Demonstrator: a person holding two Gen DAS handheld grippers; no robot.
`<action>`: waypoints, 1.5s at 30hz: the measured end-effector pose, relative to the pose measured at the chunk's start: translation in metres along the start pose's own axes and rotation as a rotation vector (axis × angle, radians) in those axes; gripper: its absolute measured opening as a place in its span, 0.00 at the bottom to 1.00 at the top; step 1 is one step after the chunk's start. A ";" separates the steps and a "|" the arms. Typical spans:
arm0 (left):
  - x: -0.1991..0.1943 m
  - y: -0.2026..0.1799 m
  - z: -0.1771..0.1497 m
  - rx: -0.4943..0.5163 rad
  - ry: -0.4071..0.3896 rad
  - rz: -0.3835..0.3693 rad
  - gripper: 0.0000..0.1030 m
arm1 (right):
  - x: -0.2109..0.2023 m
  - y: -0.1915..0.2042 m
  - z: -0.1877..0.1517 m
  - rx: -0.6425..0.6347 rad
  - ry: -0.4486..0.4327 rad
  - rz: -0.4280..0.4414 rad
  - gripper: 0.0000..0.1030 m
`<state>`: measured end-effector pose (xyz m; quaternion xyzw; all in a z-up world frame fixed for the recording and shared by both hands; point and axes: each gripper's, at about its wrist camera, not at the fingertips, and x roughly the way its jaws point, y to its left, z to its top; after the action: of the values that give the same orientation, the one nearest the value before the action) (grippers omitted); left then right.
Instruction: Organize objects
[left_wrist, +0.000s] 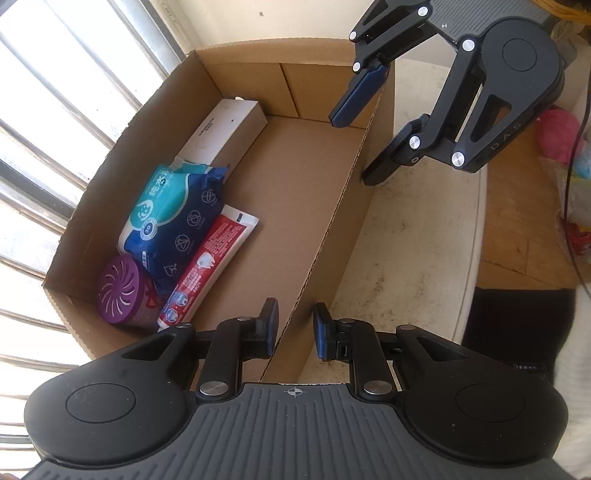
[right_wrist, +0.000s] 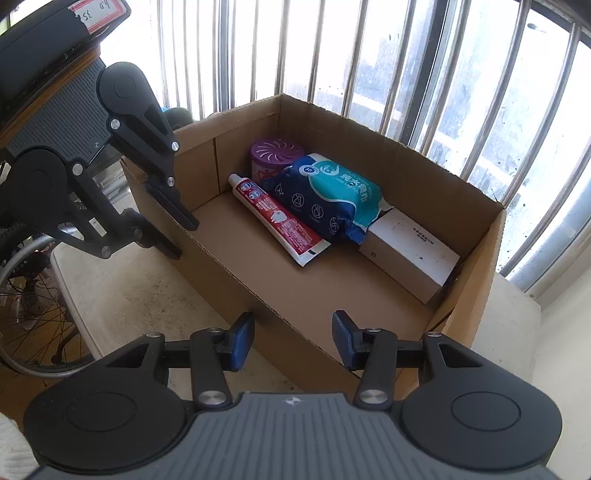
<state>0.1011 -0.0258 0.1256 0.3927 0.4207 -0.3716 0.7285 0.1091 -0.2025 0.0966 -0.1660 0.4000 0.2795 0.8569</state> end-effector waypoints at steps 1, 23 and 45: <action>-0.005 -0.010 -0.003 0.020 -0.008 0.011 0.19 | -0.004 0.000 -0.004 0.014 -0.010 0.005 0.49; -0.067 0.040 -0.021 -0.266 -0.205 -0.089 0.53 | -0.059 -0.026 -0.014 0.083 -0.130 0.158 0.54; 0.075 0.095 0.023 -0.012 0.144 0.026 0.20 | -0.028 -0.036 -0.018 0.037 -0.176 0.170 0.53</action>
<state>0.2186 -0.0230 0.0906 0.4197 0.4689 -0.3304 0.7034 0.1060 -0.2496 0.1096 -0.0905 0.3410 0.3574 0.8647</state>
